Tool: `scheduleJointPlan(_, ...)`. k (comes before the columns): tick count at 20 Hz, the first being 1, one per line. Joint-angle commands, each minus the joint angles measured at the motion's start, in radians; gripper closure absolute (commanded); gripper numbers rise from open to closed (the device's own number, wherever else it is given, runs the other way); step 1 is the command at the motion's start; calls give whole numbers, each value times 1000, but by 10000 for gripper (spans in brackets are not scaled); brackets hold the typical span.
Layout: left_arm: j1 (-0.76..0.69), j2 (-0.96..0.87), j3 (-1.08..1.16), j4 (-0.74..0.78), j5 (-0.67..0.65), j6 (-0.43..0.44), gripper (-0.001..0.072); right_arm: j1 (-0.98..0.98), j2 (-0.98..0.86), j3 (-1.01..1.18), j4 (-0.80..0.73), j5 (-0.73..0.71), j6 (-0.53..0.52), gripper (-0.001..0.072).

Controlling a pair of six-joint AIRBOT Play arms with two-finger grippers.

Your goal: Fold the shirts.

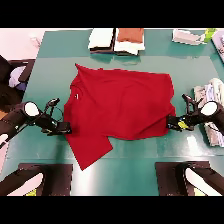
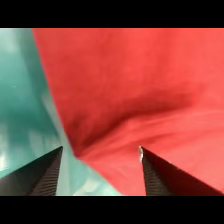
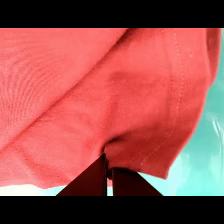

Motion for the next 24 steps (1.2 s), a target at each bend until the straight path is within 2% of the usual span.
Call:
scheduleJointPlan(1, 0, -1, -34, -40, 57, 4, 364, 3, 7, 2, 2, -4, 0, 695)
scheduleJointPlan(2, 0, 0, -34, -54, 66, 6, 569, 3, 7, 11, 3, -3, 0, 695)
scheduleJointPlan(3, 0, 0, -21, -61, 66, 38, 681, 3, 8, 32, 2, -3, 0, 695)
scheduleJointPlan(5, 0, 14, 59, -53, 20, 58, 682, 3, 8, 119, 2, 25, -6, 695)
scheduleJointPlan(8, 0, 158, 287, -25, -15, 56, 682, 3, 45, 346, 1, 96, -32, 695)
scheduleJointPlan(12, 0, 349, 746, 97, -9, 56, 683, -19, 161, 724, 0, 71, -40, 695)
scheduleJointPlan(17, 0, 391, 1244, 145, 13, 55, 683, -136, 260, 1106, 0, 66, -88, 696)
scheduleJointPlan(20, 0, 387, 1386, 145, 72, 48, 684, -237, 282, 1246, 2, 90, -103, 697)
scheduleJointPlan(22, 0, 384, 1407, 154, 121, 48, 685, -286, 257, 1332, 3, 161, -103, 697)
scheduleJointPlan(24, 0, 348, 1405, 169, 95, 47, 685, -306, 194, 1426, 13, 253, -103, 698)
